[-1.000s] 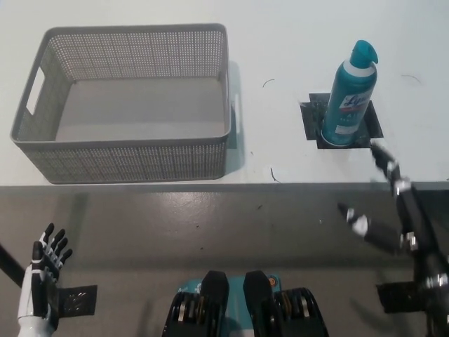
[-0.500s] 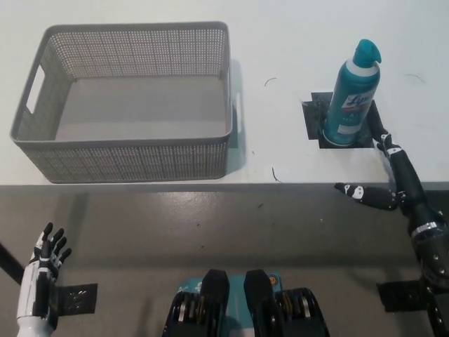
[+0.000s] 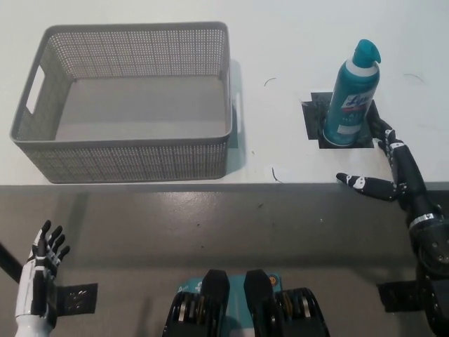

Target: Use the right hand to pick up an air purifying spray and put it inside a container

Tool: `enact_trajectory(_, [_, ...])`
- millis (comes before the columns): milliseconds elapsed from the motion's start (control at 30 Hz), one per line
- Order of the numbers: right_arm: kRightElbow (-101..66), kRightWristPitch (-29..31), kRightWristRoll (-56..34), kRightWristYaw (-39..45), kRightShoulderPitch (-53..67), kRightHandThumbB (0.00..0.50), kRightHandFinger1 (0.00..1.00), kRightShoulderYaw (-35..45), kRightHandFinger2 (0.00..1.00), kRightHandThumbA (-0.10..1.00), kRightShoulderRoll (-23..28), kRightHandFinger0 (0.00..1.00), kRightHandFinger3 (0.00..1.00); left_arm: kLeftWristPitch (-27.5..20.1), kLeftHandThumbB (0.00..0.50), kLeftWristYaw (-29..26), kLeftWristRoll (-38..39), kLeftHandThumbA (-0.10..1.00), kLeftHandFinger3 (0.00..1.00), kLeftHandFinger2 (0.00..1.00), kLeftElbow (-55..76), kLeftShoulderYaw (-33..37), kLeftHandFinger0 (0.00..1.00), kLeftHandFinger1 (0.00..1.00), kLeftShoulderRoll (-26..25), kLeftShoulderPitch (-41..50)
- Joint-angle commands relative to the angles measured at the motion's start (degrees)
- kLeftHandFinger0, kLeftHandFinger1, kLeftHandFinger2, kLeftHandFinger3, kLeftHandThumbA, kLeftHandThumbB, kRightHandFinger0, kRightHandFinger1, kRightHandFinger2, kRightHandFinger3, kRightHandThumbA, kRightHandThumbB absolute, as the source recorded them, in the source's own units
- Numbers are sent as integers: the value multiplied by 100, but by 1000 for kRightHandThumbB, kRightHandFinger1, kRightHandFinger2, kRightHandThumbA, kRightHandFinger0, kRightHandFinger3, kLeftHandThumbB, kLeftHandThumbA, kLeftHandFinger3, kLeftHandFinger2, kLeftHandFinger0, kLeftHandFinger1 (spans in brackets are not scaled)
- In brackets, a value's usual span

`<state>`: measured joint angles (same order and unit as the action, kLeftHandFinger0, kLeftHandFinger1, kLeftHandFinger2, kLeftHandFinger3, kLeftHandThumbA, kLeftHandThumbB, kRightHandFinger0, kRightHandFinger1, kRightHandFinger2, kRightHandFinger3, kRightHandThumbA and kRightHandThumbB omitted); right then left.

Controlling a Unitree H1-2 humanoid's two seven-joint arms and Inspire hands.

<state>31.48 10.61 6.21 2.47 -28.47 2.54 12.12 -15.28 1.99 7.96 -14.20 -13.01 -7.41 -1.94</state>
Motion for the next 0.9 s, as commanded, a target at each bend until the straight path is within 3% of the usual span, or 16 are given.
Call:
enact_trajectory(0, [-306,165,-217,-48,-1,500,1000,102,1000,1000,-5,1000,1000,-187,215,-30,-25,947,1000,1000,134,-26,1000,1000,-120,14])
enact_trajectory(200, [-130,-95,-562,78,-312,500,1000,246,1000,1000,-74,1000,1000,-90,201,-21,15,884,1000,1000,140,-26,1000,1000,-113,1])
enact_trajectory(233, [-97,-108,-521,46,-395,500,1000,238,1000,1000,-65,1000,1000,-97,162,-16,-1,870,1000,1000,162,-10,1000,1000,-106,8])
enact_trajectory(333, [-12,-238,-459,-26,-635,500,1000,231,1000,1000,-51,1000,1000,-85,159,20,146,793,1000,1000,158,-31,1000,1000,-52,4])
enact_trajectory(367, [176,-292,-483,-120,-876,500,1000,287,1000,1000,-63,1000,1000,-58,116,-2,129,781,1000,1000,203,-30,1000,1000,-32,44])
enact_trajectory(533, [833,-356,-642,-168,-1606,500,1000,447,1000,1000,-41,1000,1000,-82,100,-11,67,752,1000,1000,199,-10,1000,1000,-55,72])
enact_trajectory(633, [1350,-291,-602,-300,-2102,500,1000,499,1000,1000,-28,1000,1000,8,124,-2,91,752,1000,1000,273,5,1000,1000,-64,17])
enact_trajectory(867, [1669,-292,-560,-334,-2477,500,1000,459,1000,1000,-96,1000,1000,114,82,8,63,745,1000,1000,358,49,1000,1000,-78,-27])
